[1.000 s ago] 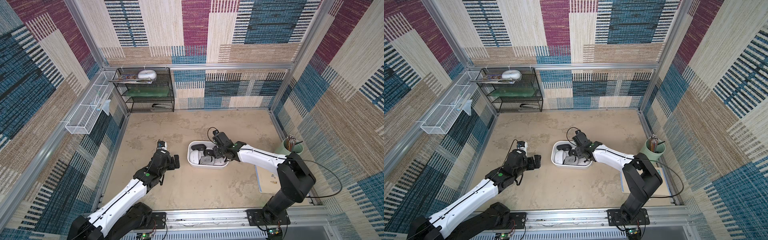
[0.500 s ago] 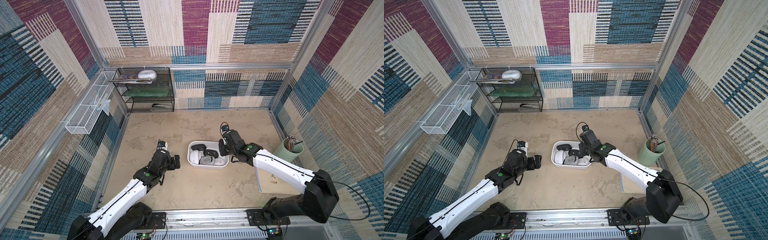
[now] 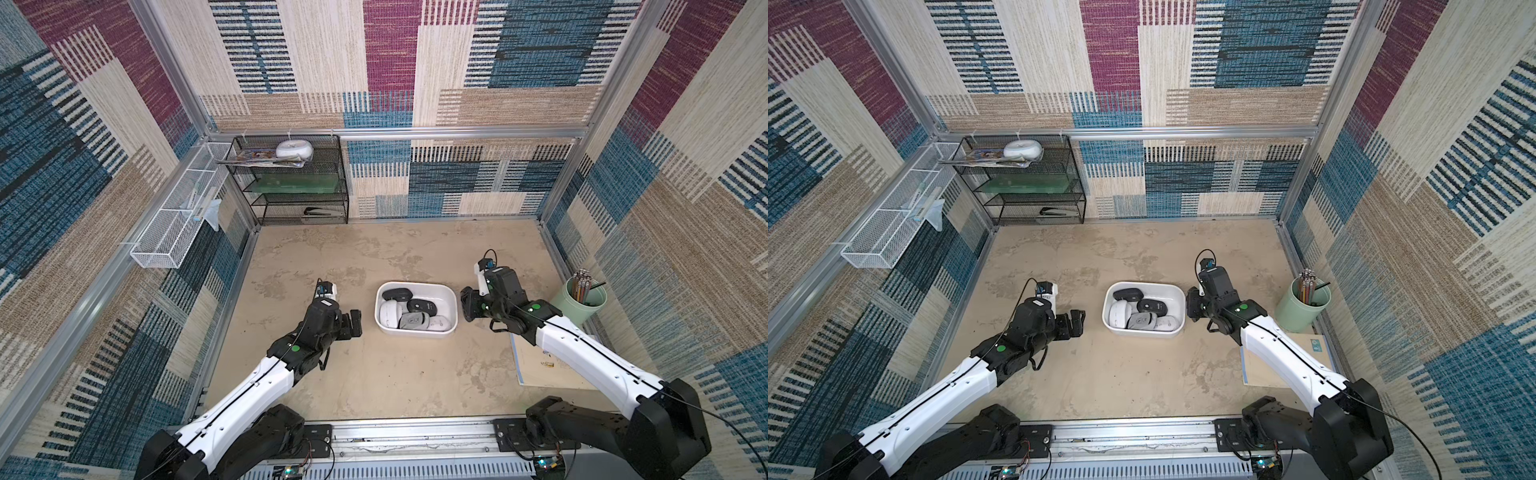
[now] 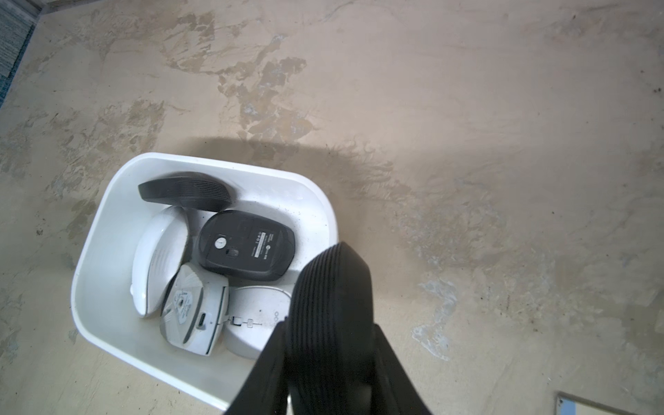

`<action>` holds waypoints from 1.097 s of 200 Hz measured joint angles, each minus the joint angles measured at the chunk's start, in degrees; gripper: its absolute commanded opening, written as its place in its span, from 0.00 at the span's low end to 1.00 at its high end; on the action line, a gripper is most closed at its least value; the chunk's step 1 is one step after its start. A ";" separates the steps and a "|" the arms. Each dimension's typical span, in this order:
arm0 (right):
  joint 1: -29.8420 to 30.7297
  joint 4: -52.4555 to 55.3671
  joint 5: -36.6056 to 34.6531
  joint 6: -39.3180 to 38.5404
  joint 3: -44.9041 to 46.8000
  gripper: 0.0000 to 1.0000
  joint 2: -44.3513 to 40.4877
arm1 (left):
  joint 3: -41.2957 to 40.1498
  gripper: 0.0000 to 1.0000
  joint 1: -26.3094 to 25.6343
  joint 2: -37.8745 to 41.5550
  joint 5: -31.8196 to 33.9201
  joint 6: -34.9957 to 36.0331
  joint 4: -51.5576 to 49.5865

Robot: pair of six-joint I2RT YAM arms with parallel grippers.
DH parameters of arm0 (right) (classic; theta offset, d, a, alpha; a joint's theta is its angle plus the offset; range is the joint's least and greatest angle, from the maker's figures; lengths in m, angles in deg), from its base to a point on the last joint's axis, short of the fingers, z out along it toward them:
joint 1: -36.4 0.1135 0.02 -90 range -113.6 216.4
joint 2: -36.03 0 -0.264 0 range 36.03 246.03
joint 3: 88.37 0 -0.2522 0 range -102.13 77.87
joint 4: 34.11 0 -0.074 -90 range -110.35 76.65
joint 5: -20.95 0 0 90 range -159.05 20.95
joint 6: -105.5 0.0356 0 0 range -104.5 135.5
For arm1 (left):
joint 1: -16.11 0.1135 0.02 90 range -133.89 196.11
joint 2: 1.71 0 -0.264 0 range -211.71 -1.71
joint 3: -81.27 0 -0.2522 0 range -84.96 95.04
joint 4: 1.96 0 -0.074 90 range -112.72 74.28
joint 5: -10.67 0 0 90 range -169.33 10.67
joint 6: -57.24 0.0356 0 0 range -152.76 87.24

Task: Take out the mouse from the storage box
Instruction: Place the mouse at the center of the board.

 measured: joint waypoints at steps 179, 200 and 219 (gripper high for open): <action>-8.46 -10.51 17.20 6.82 11.17 0.22 5.53 | 0.26 0.99 0.02 -0.70 -1.60 0.00 -0.35; -8.57 -11.17 17.38 7.08 11.89 0.25 6.29 | 0.26 0.99 0.02 -0.81 -1.60 0.00 -0.22; -8.76 -11.61 17.33 7.28 12.26 0.32 6.91 | 0.28 1.00 0.02 -0.92 -1.64 -0.02 -0.13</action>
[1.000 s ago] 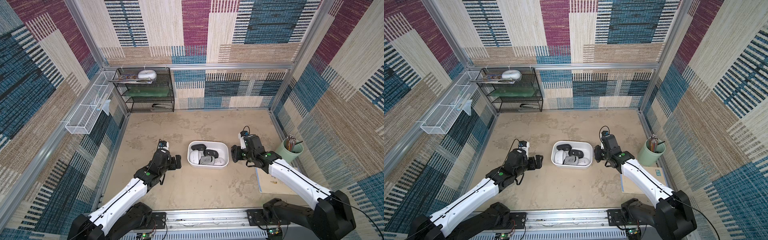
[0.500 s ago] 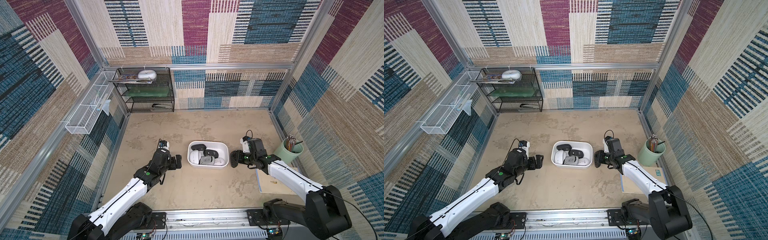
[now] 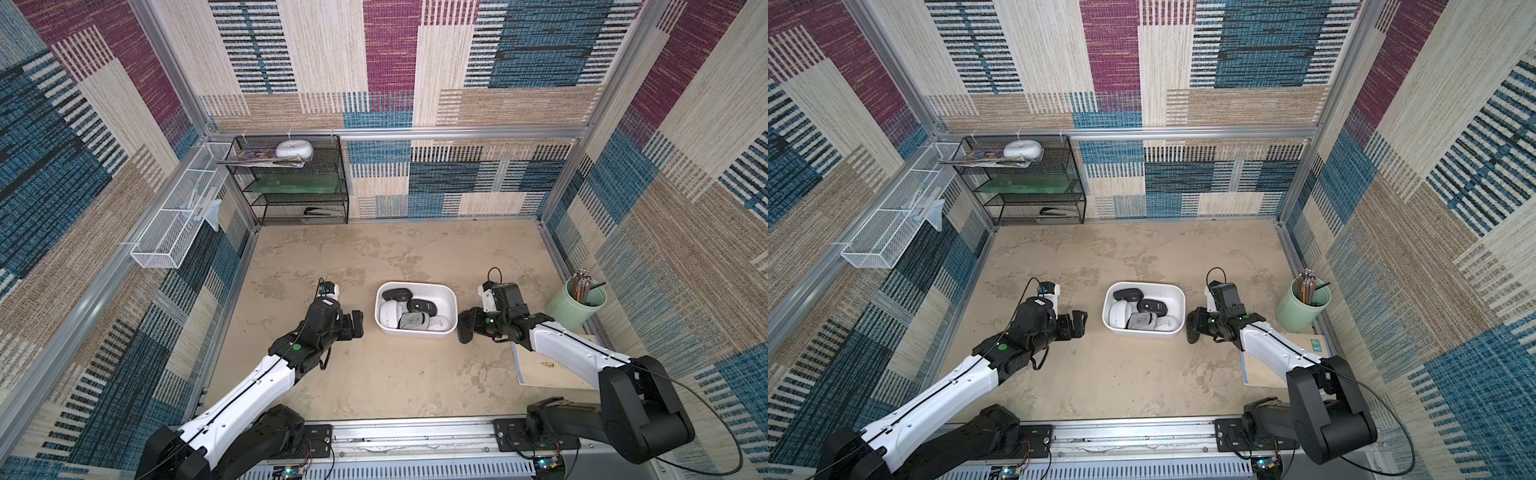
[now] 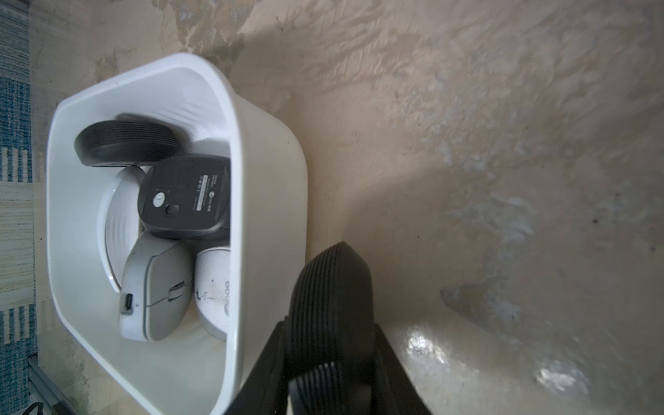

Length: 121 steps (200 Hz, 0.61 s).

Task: Take out the mouse from the storage box
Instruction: Place the mouse at the center of the board.

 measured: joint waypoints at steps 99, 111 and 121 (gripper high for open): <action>-1.09 -0.74 -4.02 -0.33 0.09 0.64 0.96 | 2.38 0.99 -0.04 -0.15 -3.89 -0.61 -0.46; -1.14 -0.44 -4.52 -0.48 0.00 0.69 0.92 | 2.91 0.99 -0.04 -0.33 -4.52 -0.66 -0.59; -1.14 0.11 -5.35 -0.76 -0.26 0.73 0.85 | 3.45 0.99 -0.07 -0.66 -5.60 -0.94 -0.74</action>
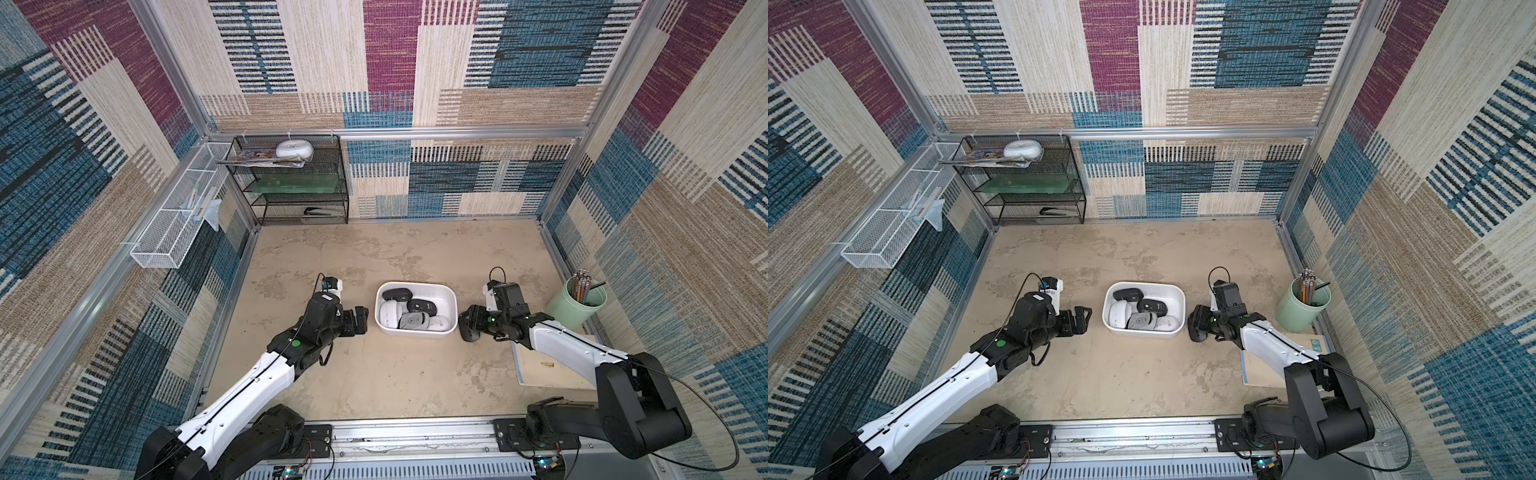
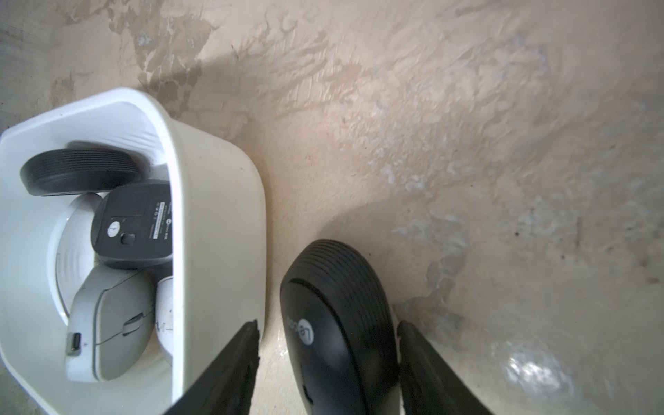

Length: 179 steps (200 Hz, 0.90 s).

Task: Take out the mouse from the storage box
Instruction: Place the mouse at the center of the board, then pick up the mouse from the storage box.

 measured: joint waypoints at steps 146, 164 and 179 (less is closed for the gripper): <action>0.85 -3.26 -2.54 -6.05 6.12 0.89 -11.08 | 26.77 0.99 -21.94 -25.57 -2.19 -3.19 -12.66; 1.49 -4.87 -2.73 -6.64 8.07 0.89 -13.35 | 30.84 0.99 -23.98 -29.94 -0.28 -2.23 -15.32; 2.99 -6.40 -3.21 -7.17 9.20 0.89 -15.52 | 33.81 0.99 -24.63 -33.31 1.31 -1.92 -17.44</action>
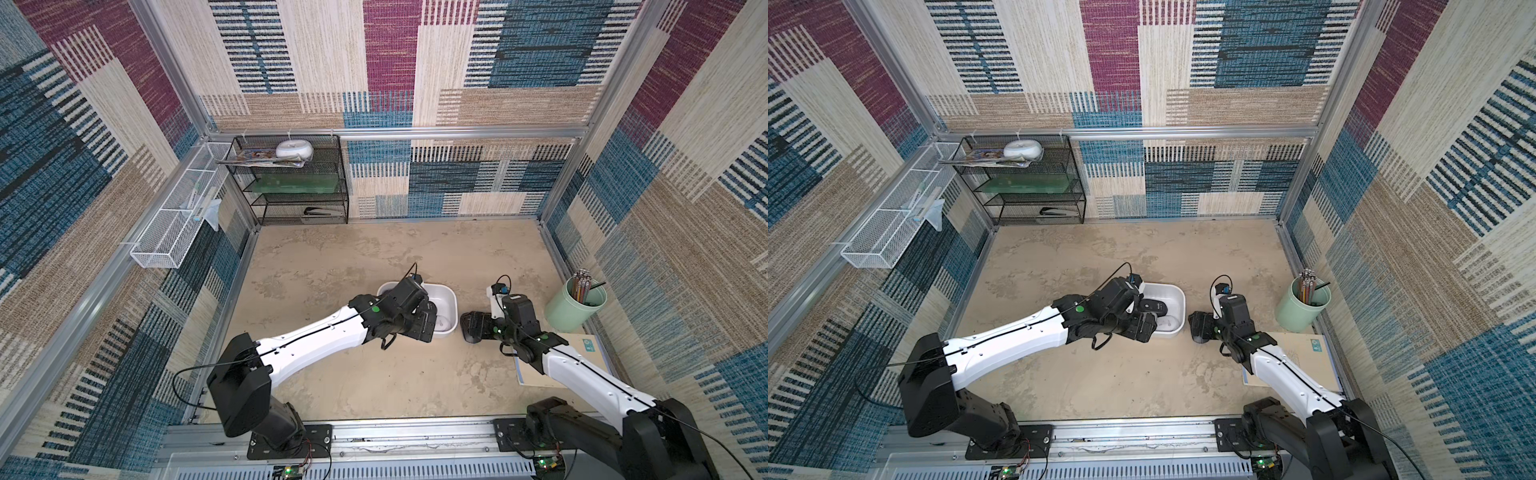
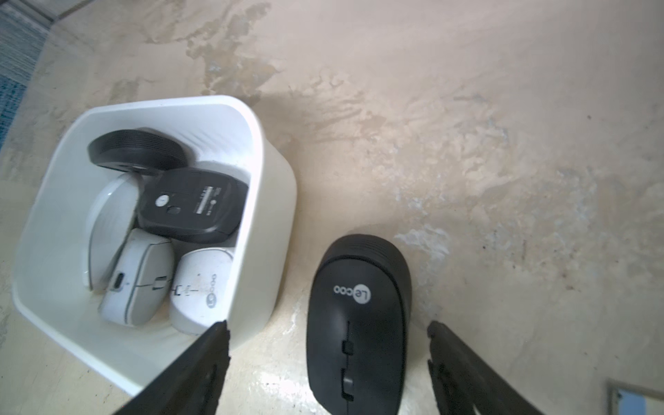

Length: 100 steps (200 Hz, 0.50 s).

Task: Take out the mouse from the storage box
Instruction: Pick up the mouse from the storage box.

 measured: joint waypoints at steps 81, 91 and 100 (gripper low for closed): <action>7.48 -4.87 -7.19 -1.68 4.59 0.89 -10.40 | 12.33 0.92 -1.36 -15.21 3.89 0.39 -6.82; 7.63 -5.07 -7.85 -1.70 4.72 0.89 -10.82 | 13.86 0.91 -1.57 -17.00 4.39 0.35 -7.78; 7.74 -5.25 -8.57 -1.70 4.76 0.89 -10.91 | 14.97 0.90 -1.60 -18.29 4.83 0.33 -8.52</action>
